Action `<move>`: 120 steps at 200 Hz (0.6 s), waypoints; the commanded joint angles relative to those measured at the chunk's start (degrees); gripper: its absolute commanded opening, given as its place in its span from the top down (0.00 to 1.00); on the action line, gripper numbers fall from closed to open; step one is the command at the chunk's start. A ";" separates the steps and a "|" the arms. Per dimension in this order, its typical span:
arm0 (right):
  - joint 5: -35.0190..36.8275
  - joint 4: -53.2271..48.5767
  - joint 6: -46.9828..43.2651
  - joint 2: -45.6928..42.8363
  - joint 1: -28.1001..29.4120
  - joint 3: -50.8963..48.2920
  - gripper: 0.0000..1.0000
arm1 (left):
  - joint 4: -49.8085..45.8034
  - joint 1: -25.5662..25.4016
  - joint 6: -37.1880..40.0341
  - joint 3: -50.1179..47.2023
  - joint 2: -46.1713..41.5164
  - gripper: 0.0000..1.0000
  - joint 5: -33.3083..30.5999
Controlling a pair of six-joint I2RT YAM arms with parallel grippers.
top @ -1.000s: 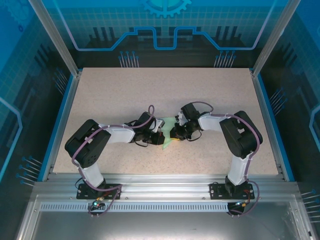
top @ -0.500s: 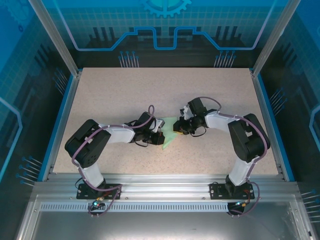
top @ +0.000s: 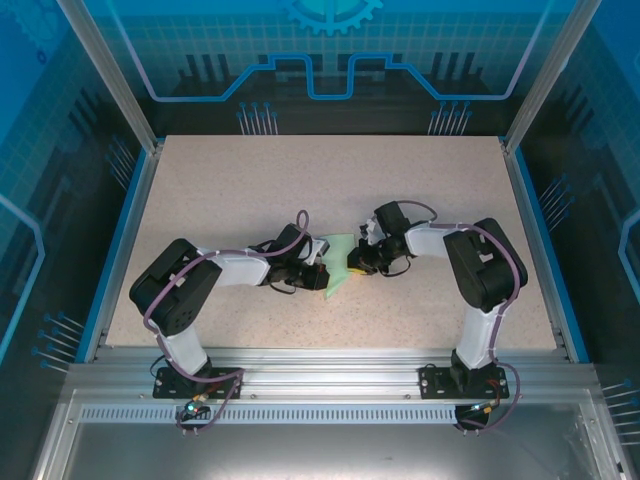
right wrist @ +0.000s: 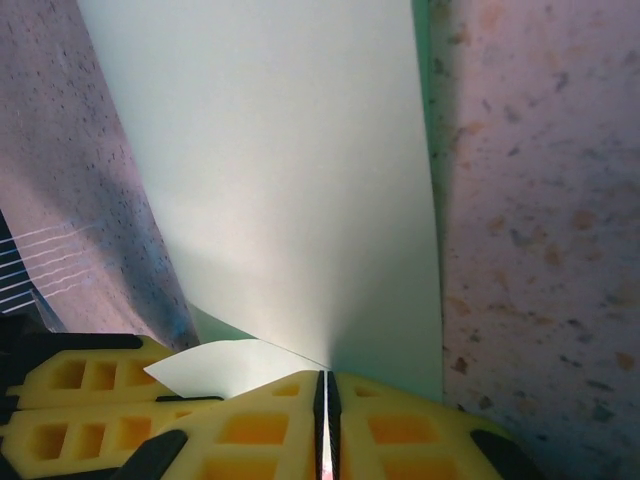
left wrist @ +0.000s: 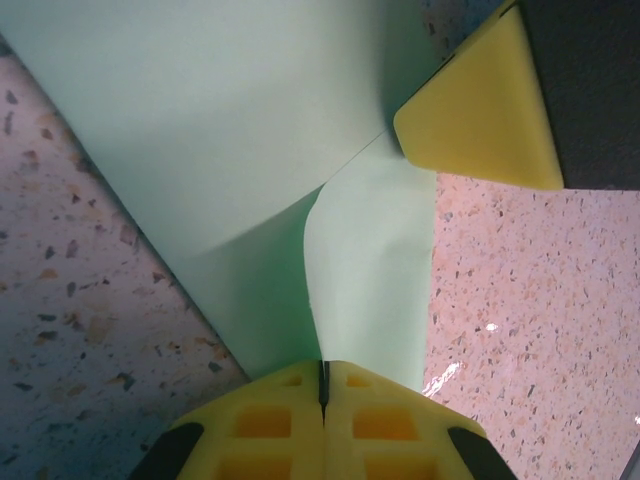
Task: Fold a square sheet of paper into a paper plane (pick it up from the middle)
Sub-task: Third fold the triangle at the center of the table.
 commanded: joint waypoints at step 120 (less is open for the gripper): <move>2.83 -1.52 -1.51 1.17 -2.09 -0.14 0.89 | -2.62 0.44 0.46 0.70 0.45 1.00 0.14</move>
